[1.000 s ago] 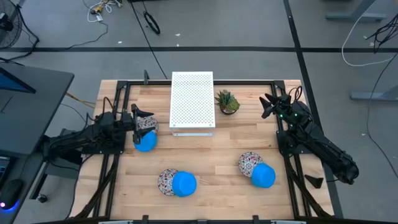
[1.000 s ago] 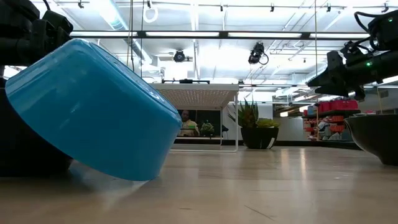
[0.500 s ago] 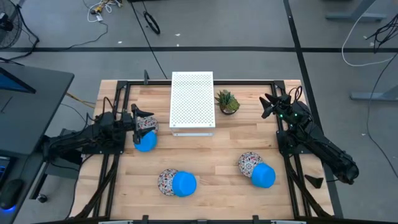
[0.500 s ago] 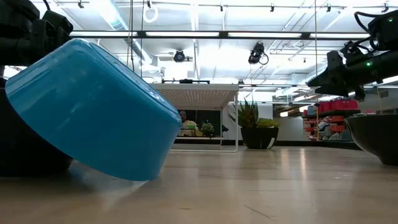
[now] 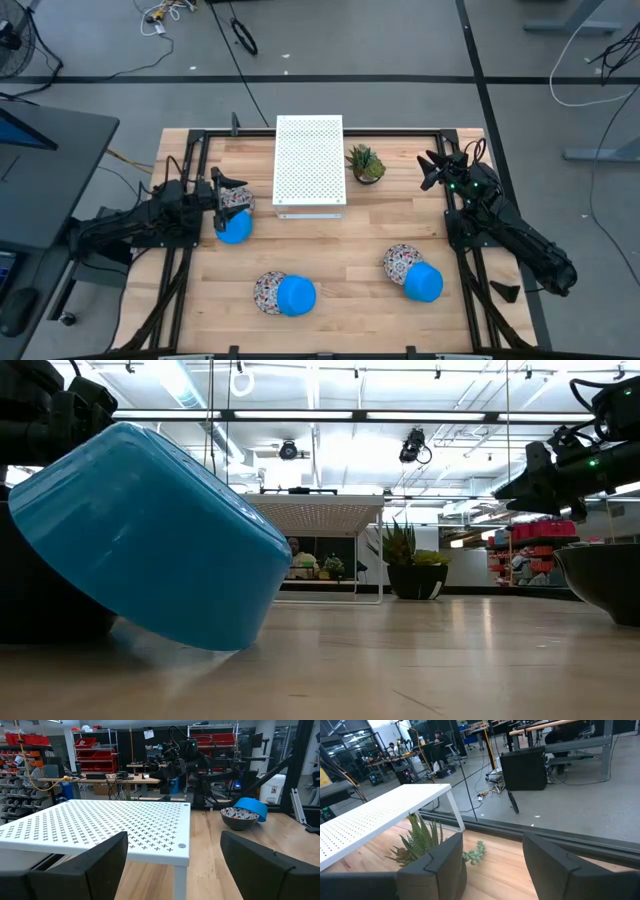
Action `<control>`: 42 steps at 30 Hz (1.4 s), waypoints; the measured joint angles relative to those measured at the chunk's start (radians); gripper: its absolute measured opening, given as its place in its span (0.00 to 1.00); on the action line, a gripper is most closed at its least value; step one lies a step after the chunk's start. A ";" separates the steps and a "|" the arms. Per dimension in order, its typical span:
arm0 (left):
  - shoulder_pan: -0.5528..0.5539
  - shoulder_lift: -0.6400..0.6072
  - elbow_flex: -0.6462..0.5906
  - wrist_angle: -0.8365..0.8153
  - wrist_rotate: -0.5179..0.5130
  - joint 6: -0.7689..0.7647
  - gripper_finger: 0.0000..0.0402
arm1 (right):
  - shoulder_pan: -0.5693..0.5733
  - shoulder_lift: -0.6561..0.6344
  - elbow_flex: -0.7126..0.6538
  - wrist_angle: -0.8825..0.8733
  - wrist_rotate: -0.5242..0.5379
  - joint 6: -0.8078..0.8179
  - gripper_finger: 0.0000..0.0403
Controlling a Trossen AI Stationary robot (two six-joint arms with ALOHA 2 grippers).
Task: Pick & Place Mini bowls
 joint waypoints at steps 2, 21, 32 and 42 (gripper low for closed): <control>0.000 0.000 0.000 0.000 0.000 0.000 0.81 | 0.000 0.000 0.000 0.002 0.000 0.000 0.52; 0.000 0.000 0.000 0.000 0.000 0.000 0.81 | 0.001 0.049 0.097 0.111 -0.009 0.086 0.52; 0.000 0.000 0.000 0.000 0.000 0.000 0.81 | 0.024 0.253 0.298 0.049 -0.179 -0.004 0.52; 0.000 0.000 0.000 0.000 0.000 0.000 0.81 | 0.126 0.503 0.554 -0.082 -0.298 -0.116 0.52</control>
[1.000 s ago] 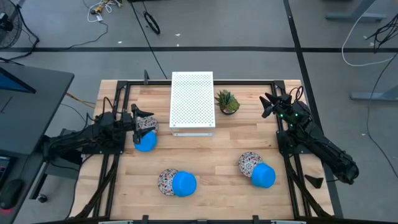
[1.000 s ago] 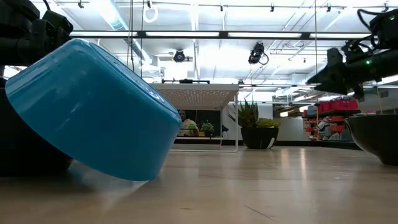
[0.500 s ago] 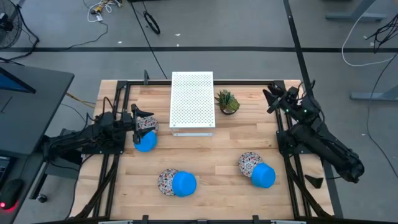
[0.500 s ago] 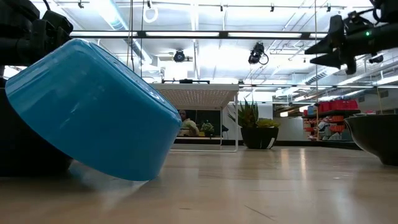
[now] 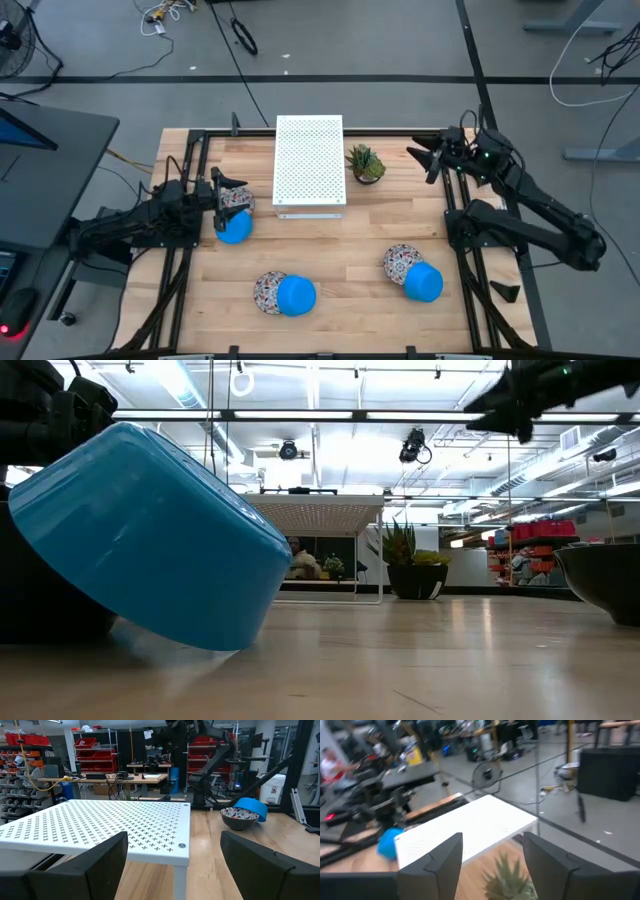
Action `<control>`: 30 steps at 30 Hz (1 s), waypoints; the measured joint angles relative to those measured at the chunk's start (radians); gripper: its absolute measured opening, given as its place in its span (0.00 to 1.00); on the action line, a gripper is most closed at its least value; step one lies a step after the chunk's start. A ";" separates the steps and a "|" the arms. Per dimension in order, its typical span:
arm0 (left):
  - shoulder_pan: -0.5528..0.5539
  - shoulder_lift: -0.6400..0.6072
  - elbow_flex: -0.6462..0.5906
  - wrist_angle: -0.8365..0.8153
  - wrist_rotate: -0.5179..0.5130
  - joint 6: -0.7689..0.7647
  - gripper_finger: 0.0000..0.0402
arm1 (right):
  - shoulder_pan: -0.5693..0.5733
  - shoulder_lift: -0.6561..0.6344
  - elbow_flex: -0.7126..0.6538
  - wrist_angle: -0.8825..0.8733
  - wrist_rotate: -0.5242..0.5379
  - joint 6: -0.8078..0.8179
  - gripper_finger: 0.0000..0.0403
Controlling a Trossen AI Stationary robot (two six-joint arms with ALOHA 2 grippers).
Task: Pick & Place Mini bowls
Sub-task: Put the bottom right blue bowl on the shelf
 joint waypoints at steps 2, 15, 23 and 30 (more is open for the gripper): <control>0.000 0.000 0.000 0.000 0.000 0.000 0.81 | 0.017 0.045 0.059 -0.034 -0.027 -0.030 0.52; 0.000 0.000 0.000 0.000 0.000 0.000 0.81 | 0.127 0.306 0.425 -0.371 -0.160 -0.174 0.52; 0.000 0.000 0.000 0.000 0.000 0.000 0.81 | 0.170 0.410 0.555 -0.555 -0.282 -0.263 0.52; 0.000 0.000 0.000 0.000 0.000 0.000 0.81 | 0.188 0.516 0.675 -0.814 -0.334 -0.323 0.63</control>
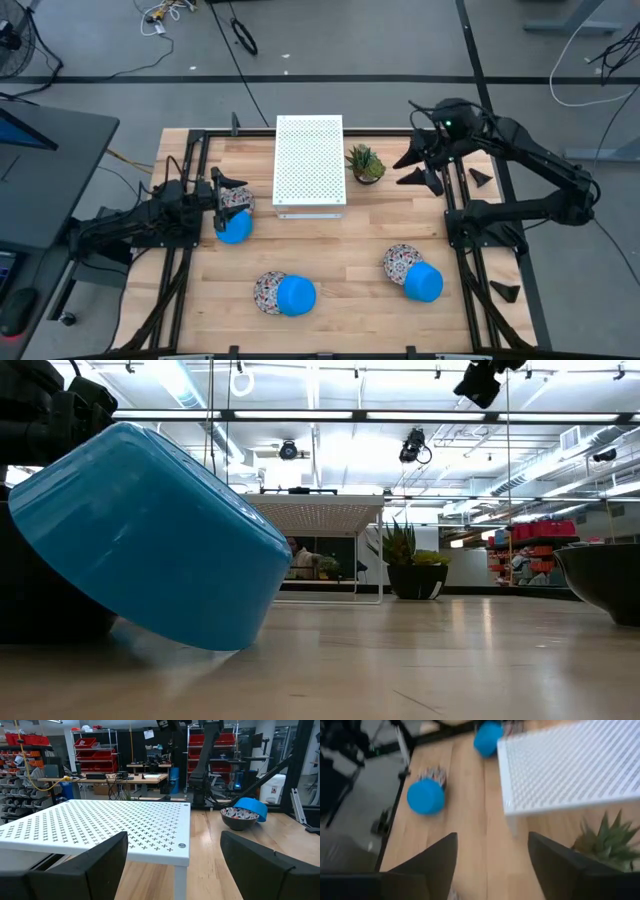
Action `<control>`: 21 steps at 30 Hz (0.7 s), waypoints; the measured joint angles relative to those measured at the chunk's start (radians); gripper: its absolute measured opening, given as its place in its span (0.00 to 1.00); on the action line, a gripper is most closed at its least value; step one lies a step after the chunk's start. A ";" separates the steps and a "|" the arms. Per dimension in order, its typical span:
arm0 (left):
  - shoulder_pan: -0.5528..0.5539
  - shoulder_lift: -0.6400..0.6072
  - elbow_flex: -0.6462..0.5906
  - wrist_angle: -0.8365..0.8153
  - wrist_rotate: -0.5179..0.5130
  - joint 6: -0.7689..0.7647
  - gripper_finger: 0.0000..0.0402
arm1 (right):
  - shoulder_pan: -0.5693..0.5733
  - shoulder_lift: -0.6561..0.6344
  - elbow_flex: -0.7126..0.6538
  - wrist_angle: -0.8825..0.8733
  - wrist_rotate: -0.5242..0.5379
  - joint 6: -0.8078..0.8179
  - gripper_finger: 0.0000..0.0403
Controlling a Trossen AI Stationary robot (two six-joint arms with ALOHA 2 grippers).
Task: Pick & Place Mini bowls
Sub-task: Put the bottom right blue bowl on the shelf
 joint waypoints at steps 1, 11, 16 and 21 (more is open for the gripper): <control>0.000 0.000 0.000 0.000 0.000 0.000 0.81 | 0.004 0.013 0.014 -0.032 0.000 -0.020 0.65; 0.000 0.000 0.000 0.000 0.000 0.000 0.81 | 0.072 0.089 0.079 -0.244 -0.016 -0.146 0.84; 0.000 0.000 0.000 0.000 0.000 0.000 0.81 | 0.107 0.122 0.080 -0.307 -0.044 -0.178 0.85; 0.000 0.000 0.000 0.000 0.000 0.000 0.81 | 0.141 0.164 0.080 -0.383 -0.063 -0.214 0.83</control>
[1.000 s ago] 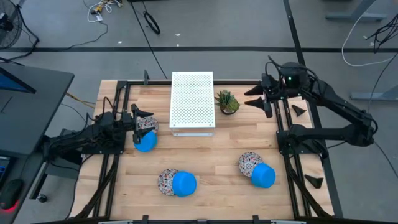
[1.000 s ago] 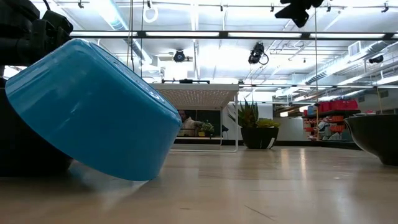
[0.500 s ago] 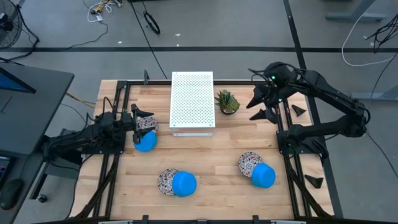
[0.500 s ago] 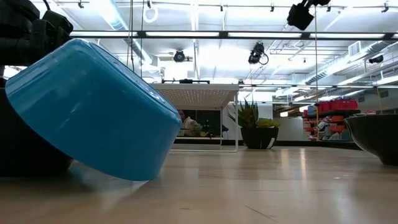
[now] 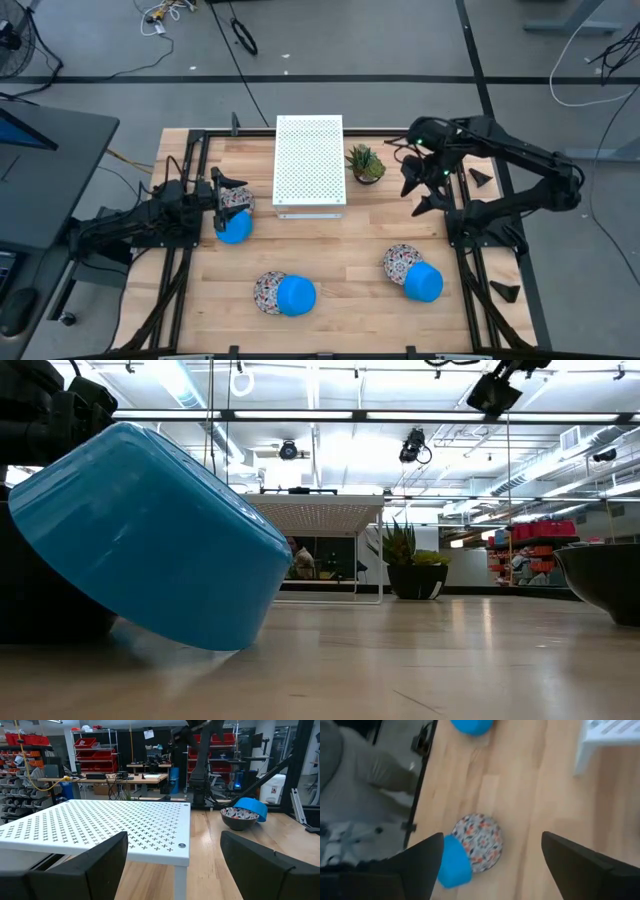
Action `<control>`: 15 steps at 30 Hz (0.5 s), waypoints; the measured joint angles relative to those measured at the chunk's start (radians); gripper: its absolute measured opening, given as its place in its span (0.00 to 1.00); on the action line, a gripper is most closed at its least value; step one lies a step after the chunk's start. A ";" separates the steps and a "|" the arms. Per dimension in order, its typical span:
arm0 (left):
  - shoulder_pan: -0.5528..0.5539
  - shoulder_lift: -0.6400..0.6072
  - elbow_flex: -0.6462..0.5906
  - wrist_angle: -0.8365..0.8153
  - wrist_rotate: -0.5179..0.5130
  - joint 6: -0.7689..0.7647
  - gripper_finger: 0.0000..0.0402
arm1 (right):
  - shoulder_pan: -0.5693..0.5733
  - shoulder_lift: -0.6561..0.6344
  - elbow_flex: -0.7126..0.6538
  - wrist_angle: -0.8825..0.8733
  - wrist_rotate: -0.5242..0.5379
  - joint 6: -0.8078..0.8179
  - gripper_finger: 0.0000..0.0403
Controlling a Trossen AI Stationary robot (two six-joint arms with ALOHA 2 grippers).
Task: Pick & Place Mini bowls
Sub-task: Put the bottom right blue bowl on the shelf
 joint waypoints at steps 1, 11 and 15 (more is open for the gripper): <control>0.000 0.000 0.000 0.000 0.000 0.000 0.81 | 0.006 0.010 0.000 -0.014 -0.010 -0.007 0.83; 0.000 0.000 0.000 0.000 0.000 0.000 0.81 | 0.086 0.035 -0.102 0.013 -0.083 -0.115 0.82; 0.000 0.000 0.000 0.000 0.000 0.000 0.81 | 0.121 0.035 -0.171 0.032 -0.084 -0.058 0.82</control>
